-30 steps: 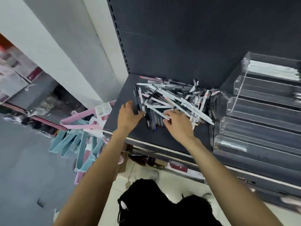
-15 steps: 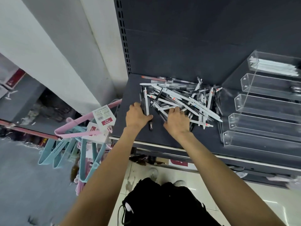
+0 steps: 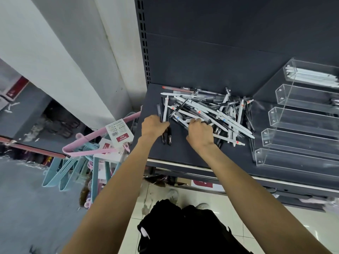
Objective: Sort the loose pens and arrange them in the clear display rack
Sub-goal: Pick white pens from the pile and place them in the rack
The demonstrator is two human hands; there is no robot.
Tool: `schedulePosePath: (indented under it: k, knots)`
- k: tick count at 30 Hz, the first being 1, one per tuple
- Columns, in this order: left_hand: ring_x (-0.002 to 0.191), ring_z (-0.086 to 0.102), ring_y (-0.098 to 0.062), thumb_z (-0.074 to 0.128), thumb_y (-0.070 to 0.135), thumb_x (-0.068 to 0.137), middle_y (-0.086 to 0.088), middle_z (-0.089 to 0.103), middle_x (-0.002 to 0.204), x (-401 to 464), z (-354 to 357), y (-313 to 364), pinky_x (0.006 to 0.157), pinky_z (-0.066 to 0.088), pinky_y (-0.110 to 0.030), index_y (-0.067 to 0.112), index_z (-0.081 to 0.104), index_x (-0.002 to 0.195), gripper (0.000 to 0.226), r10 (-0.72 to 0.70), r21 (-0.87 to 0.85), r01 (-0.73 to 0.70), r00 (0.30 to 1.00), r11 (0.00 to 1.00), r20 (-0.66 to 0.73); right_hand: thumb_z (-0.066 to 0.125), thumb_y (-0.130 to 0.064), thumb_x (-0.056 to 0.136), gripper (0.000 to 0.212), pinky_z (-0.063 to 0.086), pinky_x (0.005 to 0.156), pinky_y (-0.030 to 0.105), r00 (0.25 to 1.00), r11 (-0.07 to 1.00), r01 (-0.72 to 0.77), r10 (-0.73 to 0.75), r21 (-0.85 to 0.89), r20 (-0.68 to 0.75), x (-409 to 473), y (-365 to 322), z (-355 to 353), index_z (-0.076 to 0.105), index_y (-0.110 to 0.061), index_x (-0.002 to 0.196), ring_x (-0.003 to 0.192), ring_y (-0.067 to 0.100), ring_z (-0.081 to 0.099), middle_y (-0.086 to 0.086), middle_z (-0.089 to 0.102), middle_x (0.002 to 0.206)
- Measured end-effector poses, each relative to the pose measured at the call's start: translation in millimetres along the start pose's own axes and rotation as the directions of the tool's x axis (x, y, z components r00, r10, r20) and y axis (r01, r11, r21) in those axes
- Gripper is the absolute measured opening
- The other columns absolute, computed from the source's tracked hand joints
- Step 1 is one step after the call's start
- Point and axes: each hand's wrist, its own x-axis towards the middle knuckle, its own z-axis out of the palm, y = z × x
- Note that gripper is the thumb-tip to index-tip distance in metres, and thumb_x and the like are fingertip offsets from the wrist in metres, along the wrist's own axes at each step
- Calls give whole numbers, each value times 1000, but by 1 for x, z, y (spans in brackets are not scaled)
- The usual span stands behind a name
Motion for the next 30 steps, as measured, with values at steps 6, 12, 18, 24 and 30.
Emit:
schedulePosePath:
  k: [6, 12, 18, 24, 30]
  knots:
    - [97, 64, -36, 64, 52, 82, -17, 69, 98, 8, 0, 10, 76, 50, -38, 2, 63, 101, 53, 47, 133, -33, 994, 991, -99, 56, -12, 92, 34, 50, 69, 32, 997, 998, 56, -57, -27, -51, -3, 1, 5, 47, -4, 123, 95, 25, 67, 8, 61, 112]
    - [76, 71, -27, 76, 31, 77, -12, 73, 81, 20, -10, 7, 79, 56, -34, 3, 72, 81, 28, 34, 81, -36, 999, 996, 24, 45, 3, 88, 27, 49, 76, 35, 997, 997, 83, -83, 7, -9, -2, -1, 6, 52, -1, 114, 100, 31, 65, 13, 64, 109]
    - [74, 71, -24, 77, 29, 76, -13, 74, 80, 7, -15, 1, 79, 57, -36, 0, 70, 78, 30, 37, 116, -52, 991, 992, 126, 39, -3, 94, 25, 46, 74, 36, 995, 991, 96, -97, 90, 3, -5, 5, 12, 51, 0, 115, 101, 34, 62, 15, 61, 112]
    - [92, 65, -30, 70, 30, 83, -14, 71, 93, -3, -17, 2, 84, 52, -35, 3, 68, 90, 27, 115, 218, -129, 991, 968, 72, 43, -24, 98, 24, 46, 73, 36, 996, 918, 72, -89, 391, 27, -7, 17, 17, 50, -3, 106, 92, 37, 62, 15, 66, 96]
    - [98, 65, -29, 75, 35, 80, -13, 68, 101, -3, -14, 10, 81, 48, -33, 2, 61, 104, 42, 158, 394, -169, 986, 904, 61, 47, -30, 97, 19, 50, 75, 36, 993, 849, 36, -90, 528, 77, -6, 17, 16, 48, -12, 95, 84, 24, 65, 1, 72, 81]
